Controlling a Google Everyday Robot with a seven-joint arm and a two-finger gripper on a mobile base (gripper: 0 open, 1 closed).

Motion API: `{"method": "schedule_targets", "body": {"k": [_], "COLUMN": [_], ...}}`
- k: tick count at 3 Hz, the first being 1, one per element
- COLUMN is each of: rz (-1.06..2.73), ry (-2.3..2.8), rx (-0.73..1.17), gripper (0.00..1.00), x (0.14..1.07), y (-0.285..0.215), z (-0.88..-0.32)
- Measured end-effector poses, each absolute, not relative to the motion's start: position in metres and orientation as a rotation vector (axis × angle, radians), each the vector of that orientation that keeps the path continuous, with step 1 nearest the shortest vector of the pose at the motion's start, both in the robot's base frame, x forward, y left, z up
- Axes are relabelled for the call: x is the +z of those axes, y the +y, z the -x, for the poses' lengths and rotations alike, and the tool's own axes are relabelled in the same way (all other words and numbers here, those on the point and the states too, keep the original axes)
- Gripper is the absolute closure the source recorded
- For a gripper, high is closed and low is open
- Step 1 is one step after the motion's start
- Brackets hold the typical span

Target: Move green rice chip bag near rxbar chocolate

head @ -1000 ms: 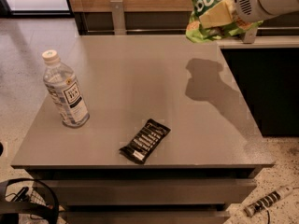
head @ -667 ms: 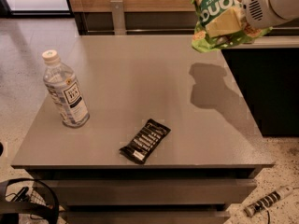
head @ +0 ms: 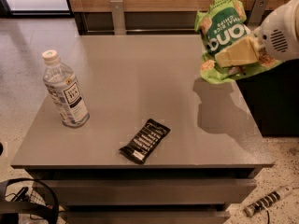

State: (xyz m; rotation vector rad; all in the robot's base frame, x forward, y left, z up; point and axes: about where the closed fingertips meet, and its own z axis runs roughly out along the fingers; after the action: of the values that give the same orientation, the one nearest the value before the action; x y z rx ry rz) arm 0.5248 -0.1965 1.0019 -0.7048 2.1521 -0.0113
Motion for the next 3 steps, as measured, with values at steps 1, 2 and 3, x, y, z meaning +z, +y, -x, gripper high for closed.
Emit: {"method": "schedule_targets", "body": {"k": [1, 2, 3], "rz": [0.698, 0.689, 0.693], "ry": [2.215, 2.280, 2.335], "rx": [0.047, 0.086, 0.162], "gripper": [1.00, 1.00, 1.00], "x": [0.958, 0.921, 0.872], "y": [-0.194, -0.194, -0.189], "z": [-0.485, -0.467, -0.456]}}
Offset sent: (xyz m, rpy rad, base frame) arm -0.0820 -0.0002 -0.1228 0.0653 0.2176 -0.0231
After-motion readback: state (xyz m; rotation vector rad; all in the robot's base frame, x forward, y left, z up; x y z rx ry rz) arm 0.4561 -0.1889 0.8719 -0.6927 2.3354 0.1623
